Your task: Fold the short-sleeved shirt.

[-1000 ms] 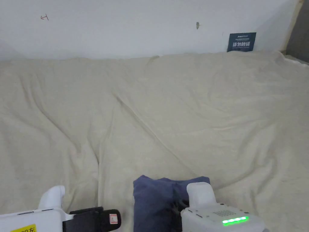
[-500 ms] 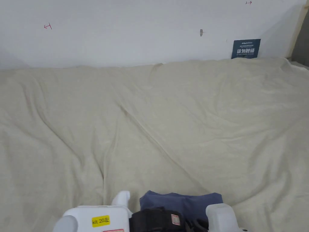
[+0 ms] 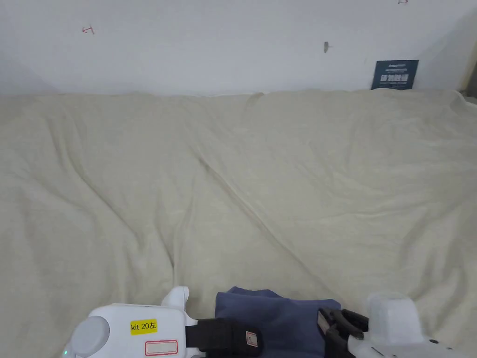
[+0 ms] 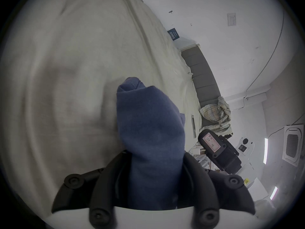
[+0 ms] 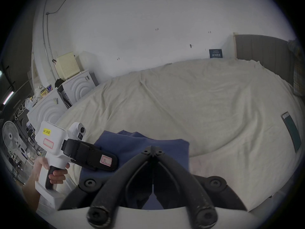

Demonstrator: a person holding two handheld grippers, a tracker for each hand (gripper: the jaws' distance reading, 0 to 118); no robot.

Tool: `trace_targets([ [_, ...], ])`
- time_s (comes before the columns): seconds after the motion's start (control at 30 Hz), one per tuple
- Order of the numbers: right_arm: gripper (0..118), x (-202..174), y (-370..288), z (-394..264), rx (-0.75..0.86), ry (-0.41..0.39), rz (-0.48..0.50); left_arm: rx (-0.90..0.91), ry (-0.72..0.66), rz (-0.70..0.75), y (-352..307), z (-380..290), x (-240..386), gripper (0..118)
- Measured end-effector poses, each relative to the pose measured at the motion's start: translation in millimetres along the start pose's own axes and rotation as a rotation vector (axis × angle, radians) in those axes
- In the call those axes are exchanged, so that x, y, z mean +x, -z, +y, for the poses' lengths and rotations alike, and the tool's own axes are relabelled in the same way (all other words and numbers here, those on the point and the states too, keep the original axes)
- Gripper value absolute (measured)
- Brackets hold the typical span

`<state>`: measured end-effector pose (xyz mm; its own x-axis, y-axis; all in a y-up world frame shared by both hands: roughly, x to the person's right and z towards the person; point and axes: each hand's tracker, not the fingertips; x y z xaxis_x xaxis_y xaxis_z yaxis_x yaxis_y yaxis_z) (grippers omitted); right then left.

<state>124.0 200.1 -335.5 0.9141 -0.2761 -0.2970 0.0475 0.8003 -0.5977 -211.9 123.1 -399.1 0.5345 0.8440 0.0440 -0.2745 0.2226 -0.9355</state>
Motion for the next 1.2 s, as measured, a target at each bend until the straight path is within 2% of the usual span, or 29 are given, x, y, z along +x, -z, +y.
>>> trace_targets([
  [0.17, 0, -22.2, -3.1, -1.1, 0.039, -0.017, 0.010, 0.037, 0.085, 0.150, -68.9, 17.3, -13.5, 35],
  [0.27, 0, -32.6, -2.1, 0.0, 0.056, 0.009, 0.082, 0.088, 0.101, 0.278, -129.4, 31.5, -27.3, 35],
  [0.4, 0, -58.5, 6.7, -1.8, 0.040, -0.057, 0.056, 0.169, 0.074, 0.476, -212.3, 61.6, -56.9, 35],
  [0.6, 0, -77.6, 13.0, -5.1, 0.017, -0.008, 0.102, 0.270, 0.044, 0.752, -319.0, 96.8, -103.5, 35],
  [0.67, 0, -83.0, 17.3, -3.9, 0.007, -0.028, 0.085, 0.275, 0.031, 0.859, -341.6, 105.2, -112.1, 35],
  [0.83, 0, -95.5, 32.2, 1.1, -0.019, -0.066, 0.062, 0.351, -0.018, 1.010, -391.4, 125.9, -142.3, 35],
  [0.97, 0, -97.2, 36.1, 3.1, -0.020, -0.056, 0.089, 0.338, 0.027, 1.272, -406.1, 142.2, -151.0, 35],
  [1.1, 0, -98.5, 37.1, 4.2, -0.017, -0.054, 0.052, 0.376, 0.074, 1.515, -407.1, 158.3, -163.9, 35],
  [1.2, 0, -101.6, 34.5, 6.4, -0.017, -0.054, 0.039, 0.350, 0.064, 1.505, -418.6, 171.2, -189.7, 35],
])
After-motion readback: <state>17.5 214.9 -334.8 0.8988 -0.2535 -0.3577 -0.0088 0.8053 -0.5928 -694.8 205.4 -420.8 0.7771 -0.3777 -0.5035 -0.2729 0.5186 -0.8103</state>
